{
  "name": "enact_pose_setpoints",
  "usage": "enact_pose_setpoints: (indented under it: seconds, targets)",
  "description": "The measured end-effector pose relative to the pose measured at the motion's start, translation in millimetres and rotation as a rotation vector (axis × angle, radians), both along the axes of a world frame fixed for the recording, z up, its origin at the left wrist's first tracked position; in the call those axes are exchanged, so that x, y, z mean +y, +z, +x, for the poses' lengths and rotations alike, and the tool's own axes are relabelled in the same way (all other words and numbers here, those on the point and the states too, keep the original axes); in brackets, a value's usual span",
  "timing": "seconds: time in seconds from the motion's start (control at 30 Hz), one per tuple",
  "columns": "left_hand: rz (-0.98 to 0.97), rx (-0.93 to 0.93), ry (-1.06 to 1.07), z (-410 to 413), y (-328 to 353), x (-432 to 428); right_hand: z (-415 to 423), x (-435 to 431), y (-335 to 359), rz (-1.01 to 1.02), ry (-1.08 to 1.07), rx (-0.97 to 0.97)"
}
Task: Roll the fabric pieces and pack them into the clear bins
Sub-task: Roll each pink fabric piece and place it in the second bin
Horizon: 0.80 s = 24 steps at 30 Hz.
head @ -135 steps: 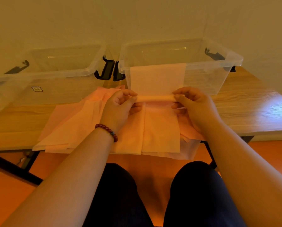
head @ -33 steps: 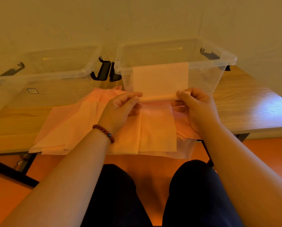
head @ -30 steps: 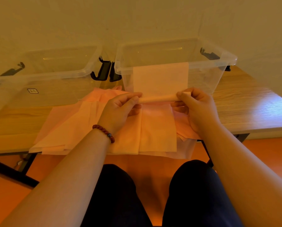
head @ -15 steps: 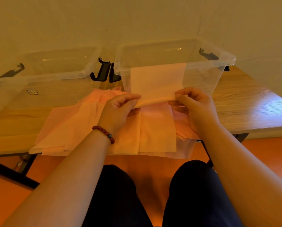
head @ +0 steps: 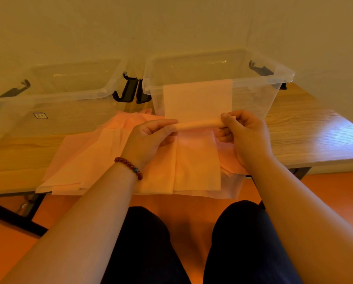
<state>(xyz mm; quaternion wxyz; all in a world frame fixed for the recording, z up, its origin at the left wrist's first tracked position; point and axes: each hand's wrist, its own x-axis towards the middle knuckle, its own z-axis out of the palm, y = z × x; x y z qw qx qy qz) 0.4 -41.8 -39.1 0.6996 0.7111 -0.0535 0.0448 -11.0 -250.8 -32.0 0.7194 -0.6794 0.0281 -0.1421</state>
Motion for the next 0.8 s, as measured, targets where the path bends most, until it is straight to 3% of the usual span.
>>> enact_pose_setpoints:
  seconds: [0.47,0.8]
  targets:
    - [0.080,-0.017,0.052,-1,2,-2,3,-1,-3,-0.186,-0.107,-0.018]
    - [0.066,0.012,0.075,1,0,-2,10,-5,11,-0.531,-0.080,-0.011]
